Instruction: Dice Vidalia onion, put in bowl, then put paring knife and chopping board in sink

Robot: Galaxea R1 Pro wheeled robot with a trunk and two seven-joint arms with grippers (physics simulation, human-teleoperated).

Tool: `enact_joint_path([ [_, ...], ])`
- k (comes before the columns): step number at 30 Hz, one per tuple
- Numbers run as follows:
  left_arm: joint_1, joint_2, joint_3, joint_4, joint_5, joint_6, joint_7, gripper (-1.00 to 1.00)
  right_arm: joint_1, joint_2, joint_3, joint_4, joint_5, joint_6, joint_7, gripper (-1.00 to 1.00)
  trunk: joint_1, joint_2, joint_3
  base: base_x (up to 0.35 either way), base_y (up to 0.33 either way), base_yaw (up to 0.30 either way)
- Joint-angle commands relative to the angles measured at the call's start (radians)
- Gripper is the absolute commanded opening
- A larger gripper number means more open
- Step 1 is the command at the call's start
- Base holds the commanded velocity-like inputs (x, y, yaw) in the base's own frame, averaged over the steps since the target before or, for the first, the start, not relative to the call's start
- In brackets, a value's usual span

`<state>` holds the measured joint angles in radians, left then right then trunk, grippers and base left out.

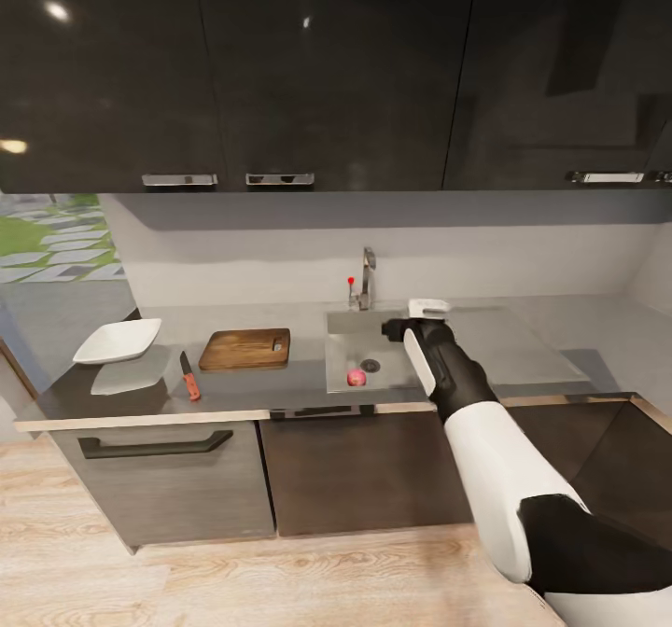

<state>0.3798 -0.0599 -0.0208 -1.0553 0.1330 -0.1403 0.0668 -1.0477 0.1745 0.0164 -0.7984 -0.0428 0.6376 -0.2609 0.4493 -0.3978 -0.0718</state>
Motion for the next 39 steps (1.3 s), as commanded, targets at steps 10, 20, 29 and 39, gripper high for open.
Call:
enact_joint_path([
  [10, 0.0, 0.0, -0.002, 0.0, 0.01, -0.002, 0.004, 1.0, -0.044, 0.0, 0.0, 0.127, -0.008, -0.044, 0.023, 1.0, 0.001, -0.002, -0.002, 0.0, 0.0, 0.0],
  [20, -0.001, 0.002, -0.001, 0.001, 0.01, -0.002, 0.004, 1.0, -0.046, 0.0, 0.003, 0.135, -0.005, -0.061, 0.045, 1.0, 0.001, -0.002, -0.002, 0.006, 0.0, 0.0],
  [29, -0.001, 0.002, -0.001, 0.001, 0.01, -0.002, 0.004, 1.0, -0.046, 0.0, 0.004, 0.253, -0.005, -0.105, 0.049, 1.0, 0.001, -0.002, -0.002, 0.207, 0.0, 0.0],
  [39, -0.001, 0.002, -0.001, 0.001, 0.01, -0.002, 0.004, 1.0, -0.046, 0.0, 0.005, 0.384, 0.002, -0.159, 0.173, 1.0, 0.001, -0.002, -0.002, 0.324, 0.046, 0.0],
])
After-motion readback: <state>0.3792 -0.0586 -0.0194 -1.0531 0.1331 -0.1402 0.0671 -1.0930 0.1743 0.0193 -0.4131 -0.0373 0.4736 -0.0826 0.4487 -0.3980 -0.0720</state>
